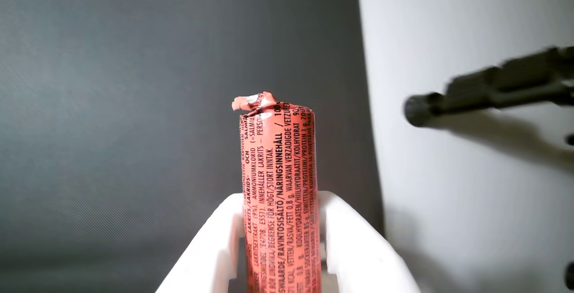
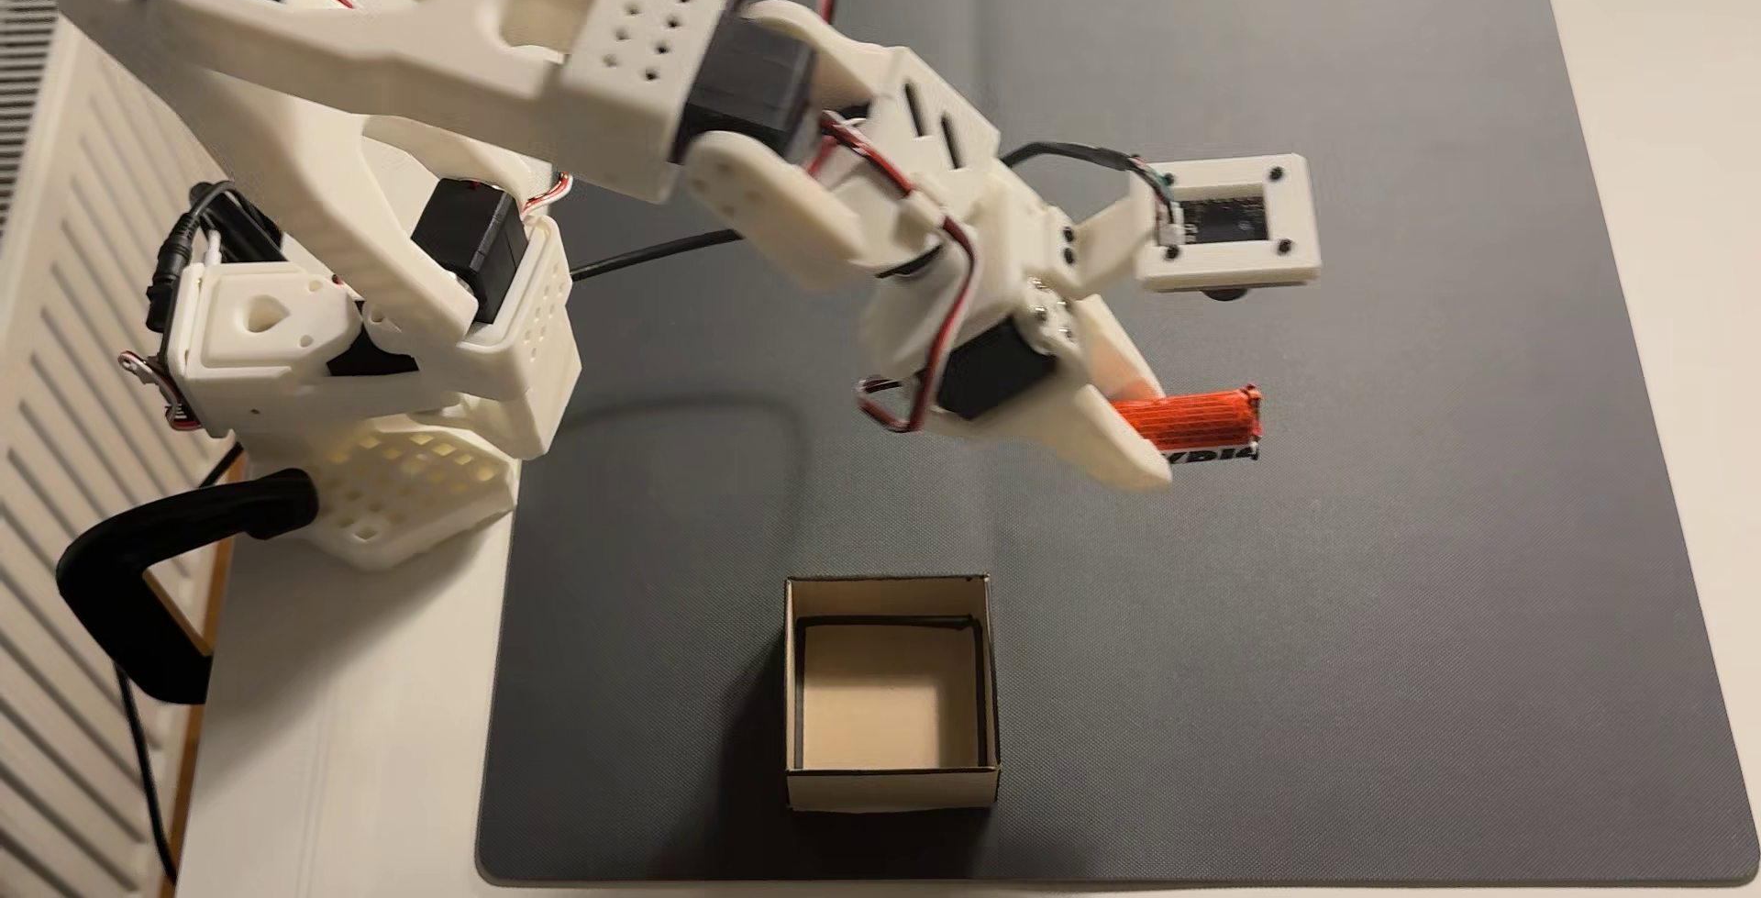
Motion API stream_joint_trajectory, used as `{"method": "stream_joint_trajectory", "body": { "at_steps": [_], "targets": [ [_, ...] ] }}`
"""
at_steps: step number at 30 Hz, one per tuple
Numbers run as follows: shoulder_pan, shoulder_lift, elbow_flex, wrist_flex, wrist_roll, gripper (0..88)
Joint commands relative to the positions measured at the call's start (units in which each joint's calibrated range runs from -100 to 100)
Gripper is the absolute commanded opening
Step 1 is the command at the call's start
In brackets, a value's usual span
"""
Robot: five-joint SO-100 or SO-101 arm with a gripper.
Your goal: Pick the red object and place it in the box
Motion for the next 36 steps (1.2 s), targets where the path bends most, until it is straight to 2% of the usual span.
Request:
{"method": "stream_joint_trajectory", "body": {
  "at_steps": [1, 7, 14, 25, 31, 36],
  "targets": [
    [2.4, -8.4, 5.6, -0.4, 0.8, 2.8],
    [6.1, -16.8, 17.4, -0.9, 0.8, 2.8],
    [11.2, -27.6, 28.0, -3.2, 3.7, 2.9],
    [11.8, -38.5, 36.6, -2.3, 3.6, 2.9],
    [11.4, -38.9, 37.1, -2.3, 3.4, 12.8],
    [11.4, -39.3, 37.1, -2.3, 3.4, 13.8]
  ]
}}
